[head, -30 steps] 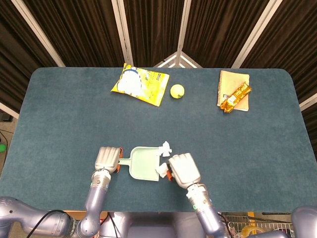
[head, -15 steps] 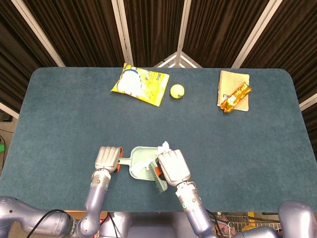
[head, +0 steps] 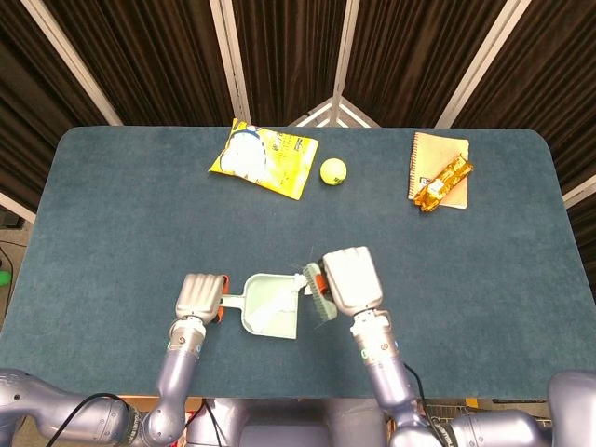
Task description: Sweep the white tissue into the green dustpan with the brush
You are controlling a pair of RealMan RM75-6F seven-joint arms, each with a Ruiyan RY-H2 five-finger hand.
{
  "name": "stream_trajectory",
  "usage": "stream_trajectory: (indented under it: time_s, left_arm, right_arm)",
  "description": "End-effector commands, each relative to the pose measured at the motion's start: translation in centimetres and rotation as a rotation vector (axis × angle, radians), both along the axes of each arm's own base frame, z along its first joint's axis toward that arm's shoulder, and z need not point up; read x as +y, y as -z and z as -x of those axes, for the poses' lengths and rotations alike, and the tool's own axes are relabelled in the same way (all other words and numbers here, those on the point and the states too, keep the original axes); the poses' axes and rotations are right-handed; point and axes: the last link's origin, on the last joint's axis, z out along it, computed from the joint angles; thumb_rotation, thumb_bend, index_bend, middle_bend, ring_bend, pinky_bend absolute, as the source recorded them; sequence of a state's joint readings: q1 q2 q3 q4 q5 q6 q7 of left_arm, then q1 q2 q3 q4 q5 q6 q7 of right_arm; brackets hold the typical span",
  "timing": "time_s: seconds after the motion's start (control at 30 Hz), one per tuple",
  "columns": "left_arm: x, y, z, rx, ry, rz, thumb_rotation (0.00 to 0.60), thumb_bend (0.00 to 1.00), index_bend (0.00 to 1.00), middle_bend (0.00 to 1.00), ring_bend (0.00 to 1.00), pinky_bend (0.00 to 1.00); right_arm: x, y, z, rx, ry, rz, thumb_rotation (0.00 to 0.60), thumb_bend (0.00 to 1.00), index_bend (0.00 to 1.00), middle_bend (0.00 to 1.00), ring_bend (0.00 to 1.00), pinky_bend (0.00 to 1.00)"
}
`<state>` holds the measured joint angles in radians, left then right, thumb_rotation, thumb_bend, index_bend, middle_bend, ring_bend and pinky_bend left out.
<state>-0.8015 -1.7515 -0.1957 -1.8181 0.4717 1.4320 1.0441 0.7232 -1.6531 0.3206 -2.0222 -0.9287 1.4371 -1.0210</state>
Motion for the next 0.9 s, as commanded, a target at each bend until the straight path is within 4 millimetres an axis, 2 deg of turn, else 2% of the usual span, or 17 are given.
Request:
stream_trajectory:
  time_s: [0.03,0.4,0.73,0.9]
  left_arm:
    - [0.1,-0.2,0.1,-0.003,-0.002,-0.007,0.6,0.6,0.68,1.0,1.0,0.95]
    - [0.8,-0.6,0.9,-0.014,-0.023,-0.054,0.6,0.62,0.7,1.0,1.0,0.97]
    - [1.2,-0.6,1.5,-0.021,-0.038,-0.069,0.6,0.62,0.7,1.0,1.0,0.97]
    - [1.1,0.0,1.4,-0.036,-0.038,-0.059,0.6,0.62,0.7,1.0,1.0,0.97]
  right_arm:
    - [-1.1,-0.4,0.8,0.016,0.005,0.031,0.6,0.4,0.91,0.92,0.92,0.85]
    - [-2.6,0.9,4.8,0.051,0.064,0.036,0.6,0.4,0.91,0.92,0.92,0.85]
    - [-3.1,1.6,5.9,0.074,0.049,0.051,0.6,0.4,0.91,0.92,0.92,0.85]
    - [-2.4,2.6,6.0,0.102,0.044,0.008,0.6,0.4,0.91,0.92,0.92,0.85]
